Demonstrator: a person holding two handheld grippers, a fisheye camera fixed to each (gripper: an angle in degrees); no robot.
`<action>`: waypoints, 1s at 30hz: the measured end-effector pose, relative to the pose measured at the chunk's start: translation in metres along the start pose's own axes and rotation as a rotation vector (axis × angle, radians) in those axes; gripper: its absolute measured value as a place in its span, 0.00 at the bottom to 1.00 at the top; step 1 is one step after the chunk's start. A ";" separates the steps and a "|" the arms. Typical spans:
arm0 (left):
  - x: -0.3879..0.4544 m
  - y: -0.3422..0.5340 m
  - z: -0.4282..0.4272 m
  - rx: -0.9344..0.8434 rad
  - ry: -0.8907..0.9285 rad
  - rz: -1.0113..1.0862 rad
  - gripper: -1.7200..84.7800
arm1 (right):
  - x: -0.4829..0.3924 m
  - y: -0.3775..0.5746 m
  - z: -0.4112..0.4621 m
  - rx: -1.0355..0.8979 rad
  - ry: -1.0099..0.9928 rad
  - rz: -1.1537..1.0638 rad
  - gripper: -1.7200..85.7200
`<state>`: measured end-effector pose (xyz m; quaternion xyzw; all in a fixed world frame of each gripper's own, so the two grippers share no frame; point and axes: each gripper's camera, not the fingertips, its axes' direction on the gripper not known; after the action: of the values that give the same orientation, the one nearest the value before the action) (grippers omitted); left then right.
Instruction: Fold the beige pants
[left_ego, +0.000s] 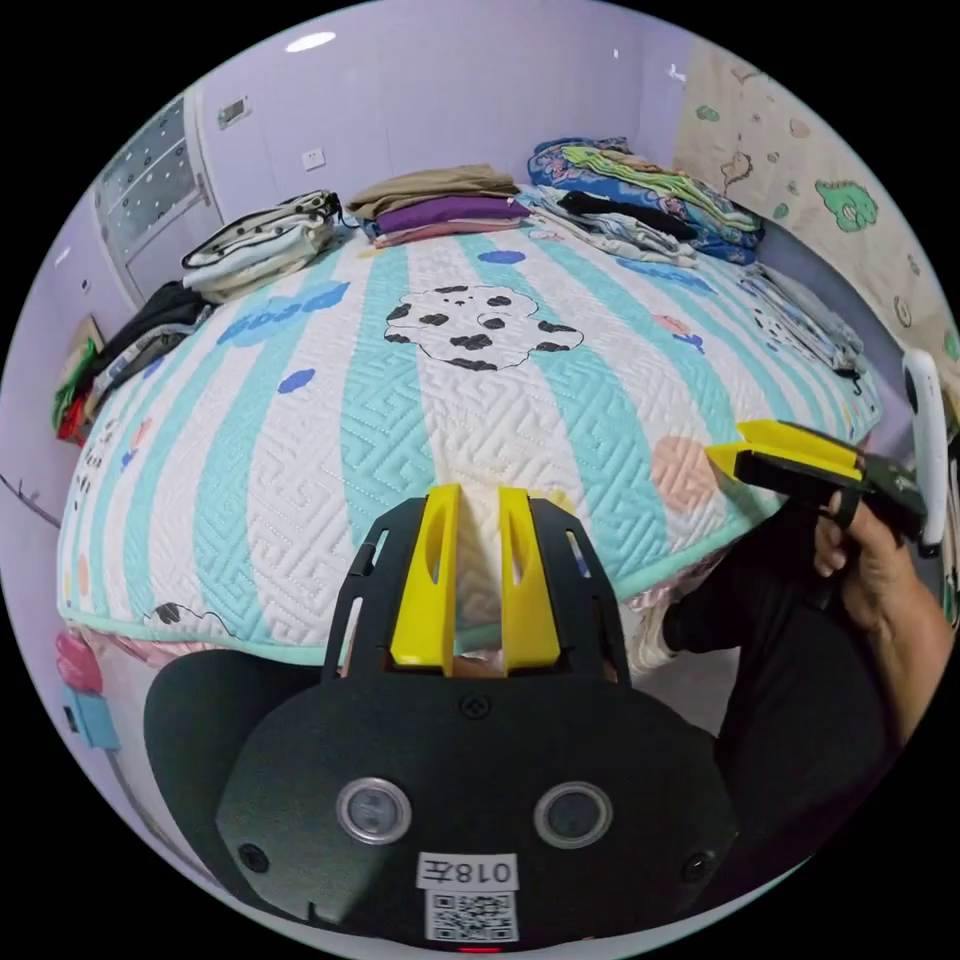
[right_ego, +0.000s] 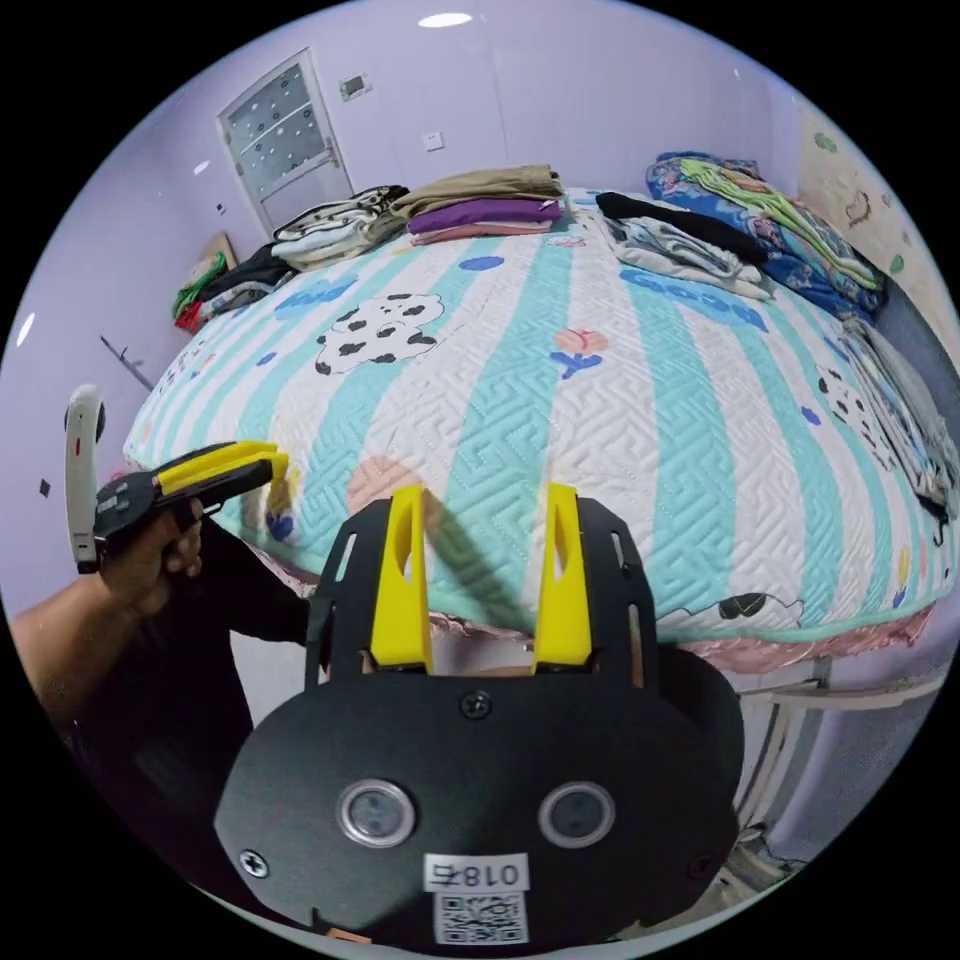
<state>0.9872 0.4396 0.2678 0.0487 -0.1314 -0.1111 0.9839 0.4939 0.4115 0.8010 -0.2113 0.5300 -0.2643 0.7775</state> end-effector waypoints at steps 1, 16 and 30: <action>-0.005 0.001 0.000 -0.003 0.035 -0.035 0.10 | 0.001 -0.001 0.000 0.005 -0.012 0.016 0.21; -0.053 0.030 0.014 0.022 0.315 -0.108 0.02 | 0.034 -0.008 0.000 0.042 -0.056 0.394 0.05; -0.063 0.055 -0.060 0.503 0.367 -0.186 0.01 | 0.066 -0.017 -0.054 0.495 -0.397 0.134 0.01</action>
<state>0.9551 0.5113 0.2014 0.3212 0.0299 -0.1540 0.9339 0.4600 0.3540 0.7461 -0.0279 0.3003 -0.2872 0.9092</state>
